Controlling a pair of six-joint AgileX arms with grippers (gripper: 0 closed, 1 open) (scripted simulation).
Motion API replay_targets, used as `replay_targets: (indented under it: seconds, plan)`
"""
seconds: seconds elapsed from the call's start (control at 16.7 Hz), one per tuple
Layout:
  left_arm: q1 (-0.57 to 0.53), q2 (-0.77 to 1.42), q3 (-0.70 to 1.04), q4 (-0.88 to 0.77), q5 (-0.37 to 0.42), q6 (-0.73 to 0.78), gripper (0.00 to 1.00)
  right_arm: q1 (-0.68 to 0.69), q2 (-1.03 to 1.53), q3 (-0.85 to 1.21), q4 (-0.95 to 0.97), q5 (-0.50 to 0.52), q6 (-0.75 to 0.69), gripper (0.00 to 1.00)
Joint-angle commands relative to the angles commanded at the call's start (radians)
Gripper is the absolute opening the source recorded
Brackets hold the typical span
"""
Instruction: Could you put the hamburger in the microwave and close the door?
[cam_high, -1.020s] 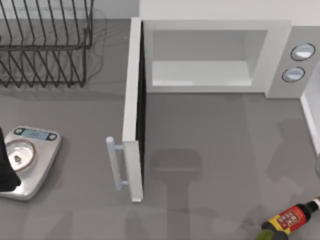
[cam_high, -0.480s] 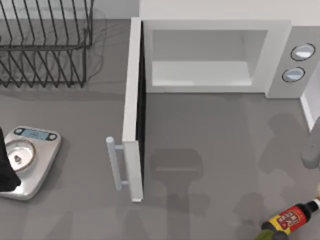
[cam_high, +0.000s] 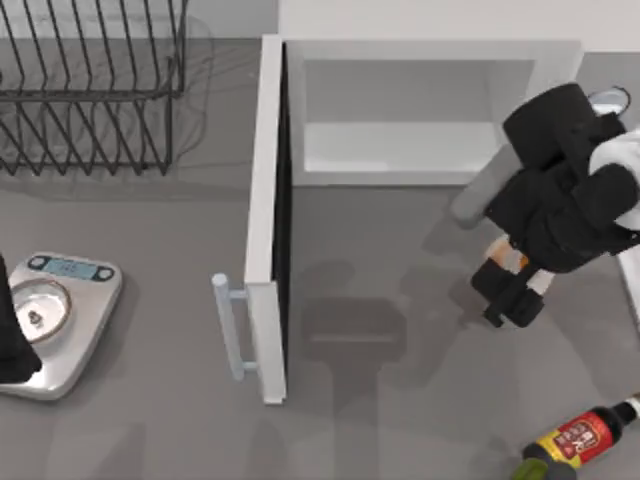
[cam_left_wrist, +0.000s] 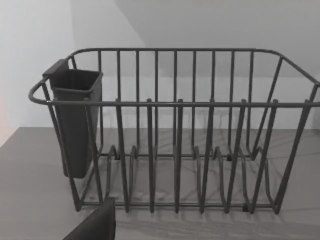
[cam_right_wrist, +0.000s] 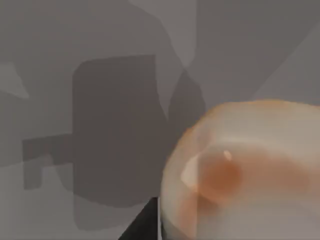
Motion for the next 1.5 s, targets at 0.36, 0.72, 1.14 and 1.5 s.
replay_targets:
  seconds: [0.36, 0.72, 1.14, 1.5]
  plan:
    - [0.0, 0.0, 0.0, 0.0, 0.0, 0.0, 1.0, 0.098, 0.303, 0.108, 0.667, 0.179, 0.349, 0.0]
    - [0.0, 0.0, 0.0, 0.0, 0.0, 0.0, 1.0, 0.129, 0.48, 0.18, 1.042, 0.37, 0.6, 0.0]
    - [0.0, 0.0, 0.0, 0.0, 0.0, 0.0, 1.0, 0.126, 0.496, 0.19, 1.087, 0.402, 0.636, 0.0]
    - [0.0, 0.0, 0.0, 0.0, 0.0, 0.0, 1.0, 0.117, 0.608, 0.351, 1.014, 0.368, 0.604, 0.0]
